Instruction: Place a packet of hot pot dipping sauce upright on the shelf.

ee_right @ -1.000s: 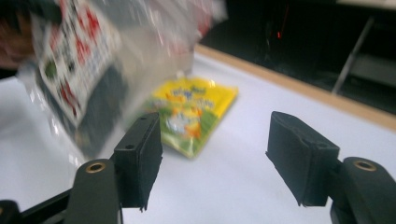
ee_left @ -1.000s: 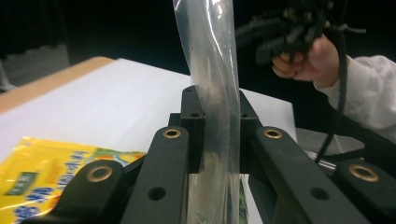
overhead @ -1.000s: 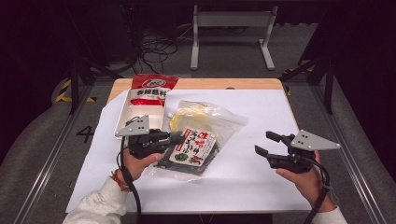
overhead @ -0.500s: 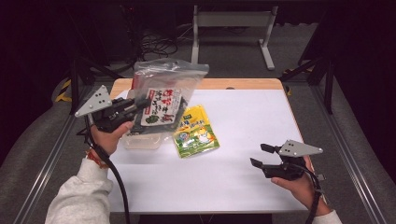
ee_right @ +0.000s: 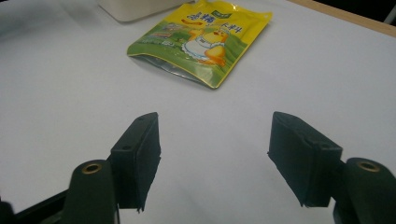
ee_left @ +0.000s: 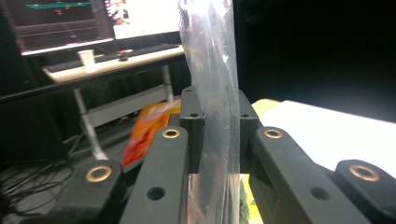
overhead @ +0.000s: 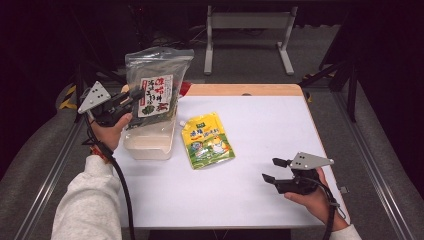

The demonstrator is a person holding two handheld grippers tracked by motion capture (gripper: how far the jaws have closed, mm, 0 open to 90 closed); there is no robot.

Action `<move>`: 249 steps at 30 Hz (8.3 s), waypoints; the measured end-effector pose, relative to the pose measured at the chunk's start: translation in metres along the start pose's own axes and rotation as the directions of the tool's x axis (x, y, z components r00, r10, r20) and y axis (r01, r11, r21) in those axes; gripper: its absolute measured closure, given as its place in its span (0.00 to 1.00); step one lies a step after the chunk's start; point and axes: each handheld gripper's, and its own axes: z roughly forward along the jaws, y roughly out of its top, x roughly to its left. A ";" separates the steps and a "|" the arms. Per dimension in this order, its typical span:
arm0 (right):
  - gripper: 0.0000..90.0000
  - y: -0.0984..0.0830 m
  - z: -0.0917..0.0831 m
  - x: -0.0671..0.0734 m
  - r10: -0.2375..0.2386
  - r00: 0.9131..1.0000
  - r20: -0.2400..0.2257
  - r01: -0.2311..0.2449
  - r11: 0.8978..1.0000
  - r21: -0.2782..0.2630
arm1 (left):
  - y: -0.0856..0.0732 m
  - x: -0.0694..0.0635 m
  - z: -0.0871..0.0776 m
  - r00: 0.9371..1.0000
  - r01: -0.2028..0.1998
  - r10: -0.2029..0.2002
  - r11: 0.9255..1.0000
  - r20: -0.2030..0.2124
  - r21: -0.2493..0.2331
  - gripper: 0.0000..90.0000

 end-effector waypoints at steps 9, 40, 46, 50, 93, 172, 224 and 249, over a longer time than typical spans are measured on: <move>0.37 -0.002 0.004 0.002 -0.006 1.000 -0.012 0.006 1.000 0.016 | -0.029 0.012 0.010 0.999 0.035 -0.035 0.999 0.010 0.028 0.89; 0.35 -0.004 0.010 0.004 -0.014 0.999 -0.033 0.016 0.998 0.063 | -0.074 0.002 -0.030 0.999 0.024 -0.015 0.950 -0.029 0.312 0.77; 0.35 -0.006 0.013 0.004 -0.015 0.999 -0.047 0.019 0.997 0.080 | -0.075 -0.002 -0.030 0.998 -0.037 0.051 0.917 -0.025 0.398 0.75; 0.35 -0.006 0.014 0.004 -0.014 0.999 -0.049 0.018 0.996 0.086 | -0.072 -0.004 -0.025 0.995 -0.069 0.094 0.906 -0.040 0.418 0.79; 0.39 -0.010 0.024 -0.001 0.018 0.999 -0.043 -0.014 0.996 0.089 | -0.087 0.013 -0.022 0.997 0.069 -0.052 0.935 -0.058 0.349 0.75; 0.32 0.061 0.180 -0.004 0.117 0.993 -0.015 -0.109 0.957 0.270 | -0.112 -0.134 -0.023 0.959 -0.146 -0.003 0.853 0.284 0.501 0.61; 0.23 0.049 0.169 0.006 0.215 0.976 -0.018 -0.208 0.960 0.190 | -0.116 -0.143 0.011 0.938 -0.060 -0.134 0.845 0.318 0.532 0.22; 0.36 0.041 0.141 0.009 0.128 0.989 -0.073 -0.111 0.973 0.204 | -0.123 -0.146 0.029 0.943 0.000 -0.200 0.800 0.267 0.600 0.25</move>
